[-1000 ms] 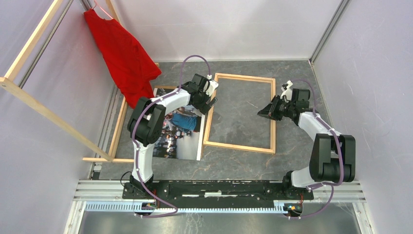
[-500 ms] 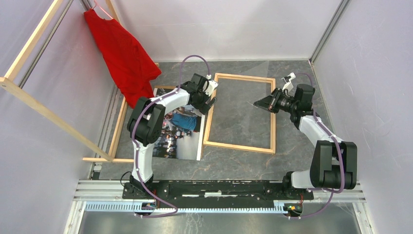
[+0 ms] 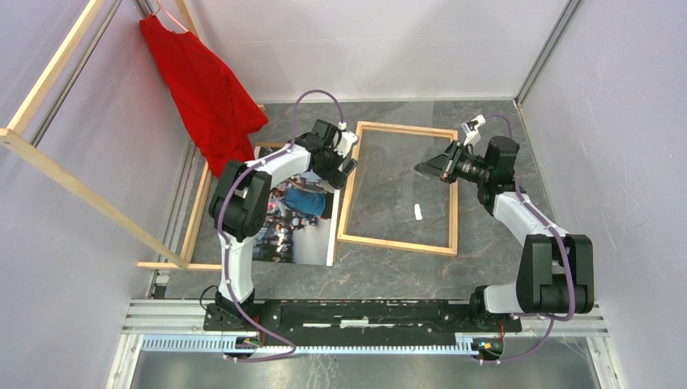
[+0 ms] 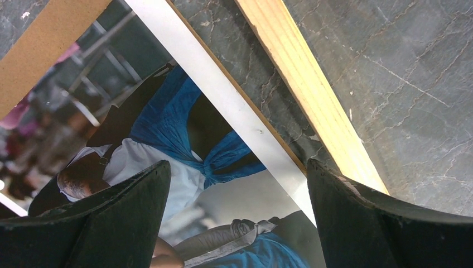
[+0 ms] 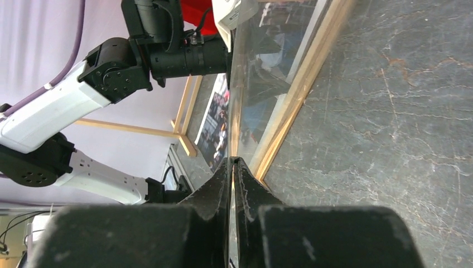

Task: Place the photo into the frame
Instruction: Place the photo frame item in the photo frame.

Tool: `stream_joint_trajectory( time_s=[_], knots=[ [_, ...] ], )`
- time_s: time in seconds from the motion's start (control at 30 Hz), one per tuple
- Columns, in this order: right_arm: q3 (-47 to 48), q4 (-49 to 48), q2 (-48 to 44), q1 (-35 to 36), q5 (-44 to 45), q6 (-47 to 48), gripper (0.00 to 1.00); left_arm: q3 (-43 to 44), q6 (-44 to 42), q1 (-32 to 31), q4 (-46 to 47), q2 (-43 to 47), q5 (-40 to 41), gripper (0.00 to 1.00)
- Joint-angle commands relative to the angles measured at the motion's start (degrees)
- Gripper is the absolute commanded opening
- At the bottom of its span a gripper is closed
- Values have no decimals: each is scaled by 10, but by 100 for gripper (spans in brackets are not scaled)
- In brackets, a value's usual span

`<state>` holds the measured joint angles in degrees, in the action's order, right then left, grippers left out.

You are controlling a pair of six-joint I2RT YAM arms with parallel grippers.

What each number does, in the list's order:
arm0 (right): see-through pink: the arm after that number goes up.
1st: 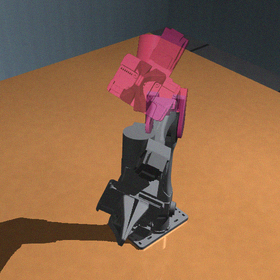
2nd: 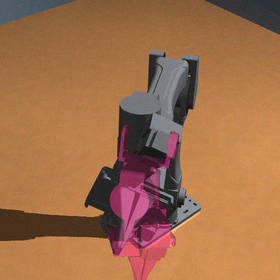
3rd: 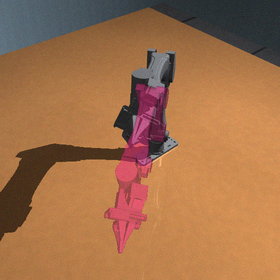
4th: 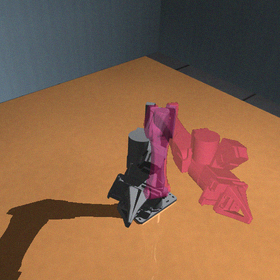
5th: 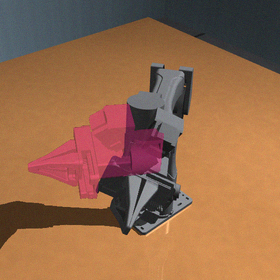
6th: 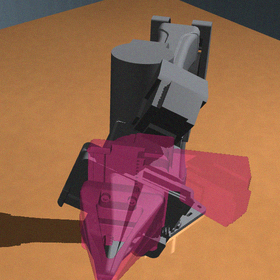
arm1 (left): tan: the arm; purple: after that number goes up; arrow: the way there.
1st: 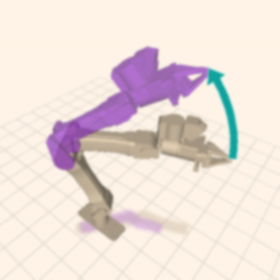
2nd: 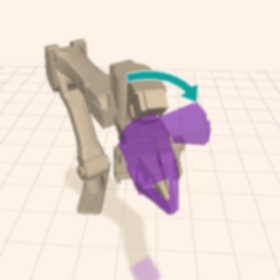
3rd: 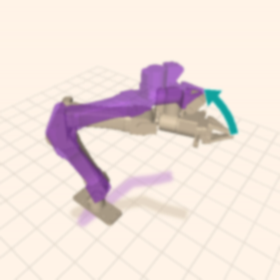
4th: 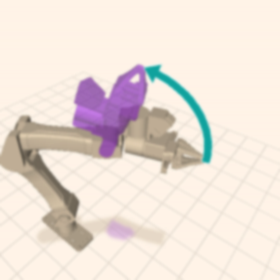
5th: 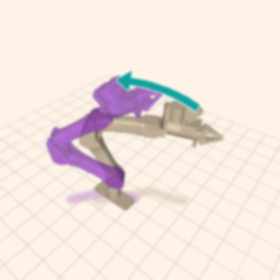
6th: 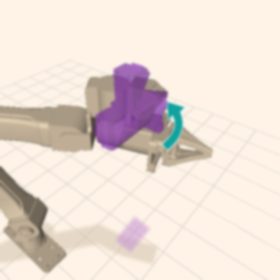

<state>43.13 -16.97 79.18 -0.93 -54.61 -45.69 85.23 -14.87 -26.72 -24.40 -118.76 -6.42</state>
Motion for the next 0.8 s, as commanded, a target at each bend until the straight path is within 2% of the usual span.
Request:
stream_joint_trajectory(
  time_s=[0.0, 0.57, 0.77],
  knots=[
    [-6, -63, -7, 6, -23, -22, 8, 20, 28, 4, -6, 20, -7, 96],
    [-49, -189, 16, 19, -39, -90, 8, 19, 32, 3, -2, 2, -6, 96],
    [-49, -205, 31, 28, -43, -96, 9, 17, 31, 4, -2, 3, -1, 96]
  ],
)
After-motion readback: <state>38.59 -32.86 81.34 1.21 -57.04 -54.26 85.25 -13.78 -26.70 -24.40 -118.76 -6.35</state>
